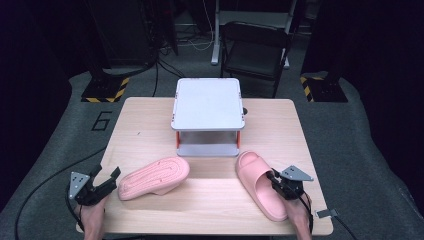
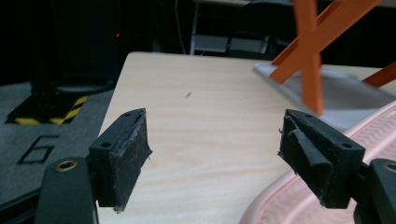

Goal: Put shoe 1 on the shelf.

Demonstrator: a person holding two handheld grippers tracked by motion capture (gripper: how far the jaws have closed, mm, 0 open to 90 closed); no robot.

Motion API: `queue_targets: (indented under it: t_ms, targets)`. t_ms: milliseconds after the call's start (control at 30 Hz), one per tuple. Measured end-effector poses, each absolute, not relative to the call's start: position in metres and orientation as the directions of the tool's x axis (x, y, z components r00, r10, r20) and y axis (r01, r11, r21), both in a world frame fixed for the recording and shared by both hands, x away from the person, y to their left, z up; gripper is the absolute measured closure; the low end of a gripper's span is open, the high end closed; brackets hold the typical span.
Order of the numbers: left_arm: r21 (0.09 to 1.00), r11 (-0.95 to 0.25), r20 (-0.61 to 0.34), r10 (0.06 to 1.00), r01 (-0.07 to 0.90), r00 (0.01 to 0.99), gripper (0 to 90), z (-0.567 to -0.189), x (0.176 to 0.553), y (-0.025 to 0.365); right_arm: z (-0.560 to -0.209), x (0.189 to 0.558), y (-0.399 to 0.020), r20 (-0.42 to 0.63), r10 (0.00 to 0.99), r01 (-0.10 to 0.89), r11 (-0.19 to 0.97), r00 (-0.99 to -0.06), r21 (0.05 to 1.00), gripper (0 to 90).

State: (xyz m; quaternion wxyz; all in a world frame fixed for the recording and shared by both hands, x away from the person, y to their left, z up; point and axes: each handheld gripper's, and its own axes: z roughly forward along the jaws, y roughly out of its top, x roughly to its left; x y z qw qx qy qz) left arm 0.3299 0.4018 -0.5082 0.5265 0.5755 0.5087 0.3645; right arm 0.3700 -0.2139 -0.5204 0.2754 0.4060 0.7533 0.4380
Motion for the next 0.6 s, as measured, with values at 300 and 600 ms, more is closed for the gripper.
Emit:
queue_targets:
  t_ms: [300,600]
  targets:
    - [0.989,0.002,-0.066,0.904,0.151,0.422,23.1,-0.445,0.332,0.364,-0.507,0.365,-0.197,-0.068,0.858,0.364,0.286,-0.509,0.886,79.9]
    - [0.988,-0.099,0.012,0.804,0.114,0.594,23.9,-0.372,0.363,0.301,-0.497,0.375,-0.147,-0.016,0.855,0.349,0.229,-0.518,0.909,80.0]
